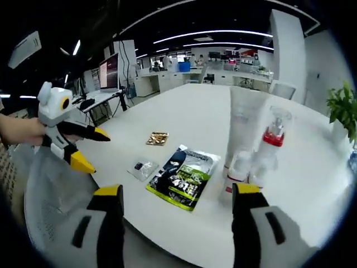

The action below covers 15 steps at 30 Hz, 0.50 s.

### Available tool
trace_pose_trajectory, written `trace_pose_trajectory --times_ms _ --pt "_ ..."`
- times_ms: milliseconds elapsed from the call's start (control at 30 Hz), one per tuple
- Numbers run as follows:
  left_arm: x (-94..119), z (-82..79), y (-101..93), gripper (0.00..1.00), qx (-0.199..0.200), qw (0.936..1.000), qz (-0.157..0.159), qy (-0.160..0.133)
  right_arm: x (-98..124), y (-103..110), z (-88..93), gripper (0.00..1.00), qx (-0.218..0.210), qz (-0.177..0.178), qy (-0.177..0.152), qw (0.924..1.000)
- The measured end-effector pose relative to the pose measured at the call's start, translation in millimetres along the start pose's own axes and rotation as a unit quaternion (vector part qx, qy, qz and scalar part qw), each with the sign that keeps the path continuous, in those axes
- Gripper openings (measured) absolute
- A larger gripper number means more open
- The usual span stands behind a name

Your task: Arrange the skincare products in the storage area until every visible bottle or jar stands upright without overlapping.

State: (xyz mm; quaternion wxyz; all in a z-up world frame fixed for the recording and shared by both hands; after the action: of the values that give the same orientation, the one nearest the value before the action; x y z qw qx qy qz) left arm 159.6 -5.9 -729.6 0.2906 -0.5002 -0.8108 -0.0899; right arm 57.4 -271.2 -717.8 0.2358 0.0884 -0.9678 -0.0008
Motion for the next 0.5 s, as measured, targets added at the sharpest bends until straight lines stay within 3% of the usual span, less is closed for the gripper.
trace_pose_trajectory --times_ms 133,500 --pt "7 -1.4 -5.4 0.78 0.005 1.0000 0.004 -0.003 11 -7 -0.4 0.96 -0.012 0.025 -0.017 0.9995" --pt "22 4.5 -15.1 0.91 0.016 0.9997 0.014 -0.013 25 -11 13.0 0.97 -0.047 0.036 -0.015 0.9981"
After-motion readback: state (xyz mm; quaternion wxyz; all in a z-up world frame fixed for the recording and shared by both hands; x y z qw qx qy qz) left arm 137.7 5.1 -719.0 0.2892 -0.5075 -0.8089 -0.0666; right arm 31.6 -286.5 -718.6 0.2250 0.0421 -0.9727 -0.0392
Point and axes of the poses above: the point that each gripper's makers call its tool centre point, and the gripper's own axes: x roughly backward along the fingers, y roughly to its left, z roughly out of its underside, the point moved 9 cm from there along x, roughly backward along the fingers, and after that the axes turned 5 degrees about -y, right-handed, at the moved point
